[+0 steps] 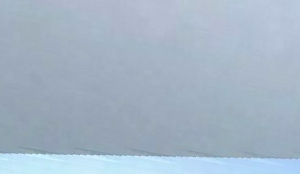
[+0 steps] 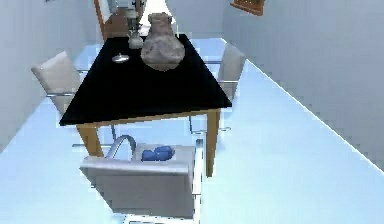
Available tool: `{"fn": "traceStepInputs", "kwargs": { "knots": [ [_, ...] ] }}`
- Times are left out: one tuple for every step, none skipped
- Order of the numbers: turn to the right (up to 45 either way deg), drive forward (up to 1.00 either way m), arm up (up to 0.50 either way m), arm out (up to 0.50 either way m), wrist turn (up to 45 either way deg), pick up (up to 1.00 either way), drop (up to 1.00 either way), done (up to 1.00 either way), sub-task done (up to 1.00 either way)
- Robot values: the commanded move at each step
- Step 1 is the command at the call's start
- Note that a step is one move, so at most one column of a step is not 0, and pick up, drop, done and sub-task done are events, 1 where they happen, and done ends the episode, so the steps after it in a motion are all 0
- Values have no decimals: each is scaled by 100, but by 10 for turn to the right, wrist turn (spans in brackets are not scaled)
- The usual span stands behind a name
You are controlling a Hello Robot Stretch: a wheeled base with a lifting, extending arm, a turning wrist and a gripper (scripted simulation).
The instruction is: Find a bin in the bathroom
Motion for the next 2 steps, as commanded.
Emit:
{"fn": "traceStepInputs", "kwargs": {
  "knots": [
    [-300,0,0,0,0,0,0,0,0],
    [0,55,0,0,0,0,0,0,0]
  ]
}}
